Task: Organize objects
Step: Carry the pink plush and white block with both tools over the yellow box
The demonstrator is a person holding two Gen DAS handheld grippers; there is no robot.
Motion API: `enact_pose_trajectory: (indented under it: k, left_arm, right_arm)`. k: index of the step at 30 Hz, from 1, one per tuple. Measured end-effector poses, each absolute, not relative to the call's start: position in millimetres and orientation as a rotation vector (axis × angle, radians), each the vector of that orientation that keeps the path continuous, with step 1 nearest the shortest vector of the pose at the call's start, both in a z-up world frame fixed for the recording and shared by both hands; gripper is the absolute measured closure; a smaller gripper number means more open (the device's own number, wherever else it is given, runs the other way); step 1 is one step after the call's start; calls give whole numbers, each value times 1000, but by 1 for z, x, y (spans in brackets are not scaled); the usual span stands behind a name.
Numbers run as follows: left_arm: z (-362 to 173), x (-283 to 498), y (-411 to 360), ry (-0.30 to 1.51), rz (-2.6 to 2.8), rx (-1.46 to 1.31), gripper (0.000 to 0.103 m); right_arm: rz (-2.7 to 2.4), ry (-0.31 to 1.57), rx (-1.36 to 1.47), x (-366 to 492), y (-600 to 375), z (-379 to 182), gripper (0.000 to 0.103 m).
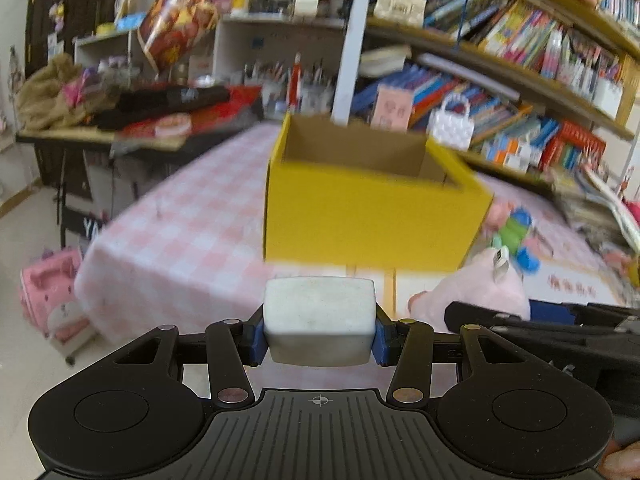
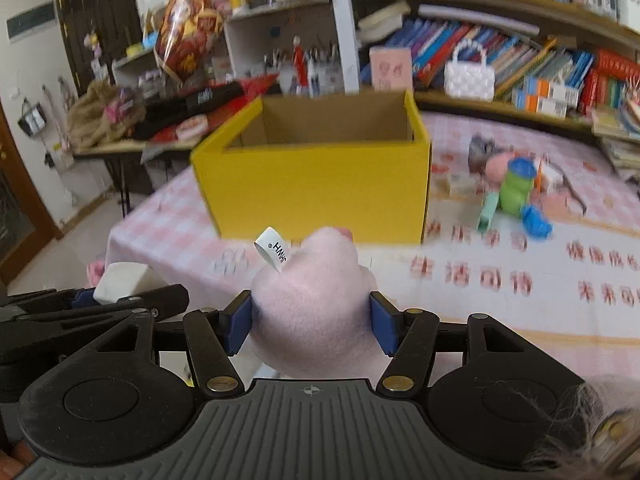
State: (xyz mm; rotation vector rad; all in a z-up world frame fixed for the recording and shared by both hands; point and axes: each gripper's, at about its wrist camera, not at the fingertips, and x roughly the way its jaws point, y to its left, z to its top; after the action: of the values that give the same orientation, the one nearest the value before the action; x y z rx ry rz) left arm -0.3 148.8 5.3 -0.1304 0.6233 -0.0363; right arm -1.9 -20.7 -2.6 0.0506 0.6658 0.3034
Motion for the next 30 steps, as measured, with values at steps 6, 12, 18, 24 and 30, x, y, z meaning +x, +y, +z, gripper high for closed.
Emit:
enact_pose_trajectory:
  k: [6, 12, 18, 24, 30]
  left_arm:
    - [48, 44, 151, 469, -43, -118, 56]
    - [49, 108, 147, 472, -47, -96, 56]
    - [24, 159, 136, 544, -39, -43, 56]
    - [-3, 186, 128, 633, -33, -1, 56]
    - [-12, 193, 120, 637, 6, 87, 55]
  right_arm:
    - [292, 491, 62, 41, -21, 37, 45]
    - [240, 407, 32, 108, -18, 58, 45]
    - [233, 444, -7, 171, -11, 38, 45]
    - [292, 536, -79, 211, -5, 8, 45]
    - [433, 641, -78, 243, -6, -6, 43]
